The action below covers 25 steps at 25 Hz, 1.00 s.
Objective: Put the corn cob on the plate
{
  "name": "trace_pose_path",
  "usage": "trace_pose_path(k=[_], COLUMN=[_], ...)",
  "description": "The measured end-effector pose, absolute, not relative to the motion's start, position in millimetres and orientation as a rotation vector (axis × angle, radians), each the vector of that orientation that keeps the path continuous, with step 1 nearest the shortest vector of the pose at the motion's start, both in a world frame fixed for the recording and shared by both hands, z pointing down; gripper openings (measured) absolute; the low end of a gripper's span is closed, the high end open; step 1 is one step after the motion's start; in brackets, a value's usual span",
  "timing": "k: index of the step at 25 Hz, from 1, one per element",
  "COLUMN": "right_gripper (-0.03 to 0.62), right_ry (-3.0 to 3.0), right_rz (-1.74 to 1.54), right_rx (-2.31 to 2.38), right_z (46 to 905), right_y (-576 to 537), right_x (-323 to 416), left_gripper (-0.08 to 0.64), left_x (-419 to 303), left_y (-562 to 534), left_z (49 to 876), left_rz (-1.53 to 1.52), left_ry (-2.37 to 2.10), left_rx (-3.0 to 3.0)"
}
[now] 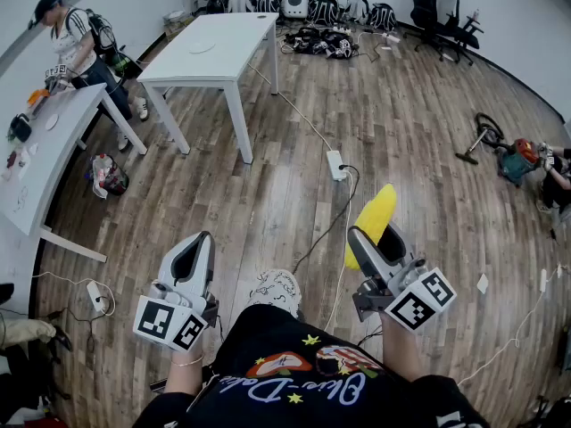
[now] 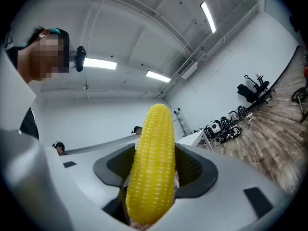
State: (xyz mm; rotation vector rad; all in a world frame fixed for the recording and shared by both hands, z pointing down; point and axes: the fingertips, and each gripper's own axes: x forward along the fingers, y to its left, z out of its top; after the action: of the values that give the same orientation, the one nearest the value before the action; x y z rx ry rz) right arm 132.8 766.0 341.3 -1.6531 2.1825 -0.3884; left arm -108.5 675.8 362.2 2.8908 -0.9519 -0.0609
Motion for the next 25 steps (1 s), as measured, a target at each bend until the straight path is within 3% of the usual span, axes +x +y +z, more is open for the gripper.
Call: trace_pose_path(k=[13, 20, 25], right_gripper=[0.255, 0.255, 0.255], right_ry=[2.166, 2.236, 2.292], right_rz=[-0.433, -0.441, -0.461], right_rx=[-1.664, -1.635, -1.574], right_z=[354.6, 358.9, 352.5], right_y=[721.1, 606.2, 489.5], right_x=[149.1, 172.7, 170.8], left_gripper=[-0.012, -0.012, -0.012], left_x=[-83.5, -64.7, -93.1], left_y=[627.6, 526.4, 437.9], left_z=[374.5, 381.0, 374.7], left_rz=[-0.002, -0.032, -0.024], left_ry=[-0.941, -1.005, -1.162], left_rx=[2.897, 2.894, 2.854])
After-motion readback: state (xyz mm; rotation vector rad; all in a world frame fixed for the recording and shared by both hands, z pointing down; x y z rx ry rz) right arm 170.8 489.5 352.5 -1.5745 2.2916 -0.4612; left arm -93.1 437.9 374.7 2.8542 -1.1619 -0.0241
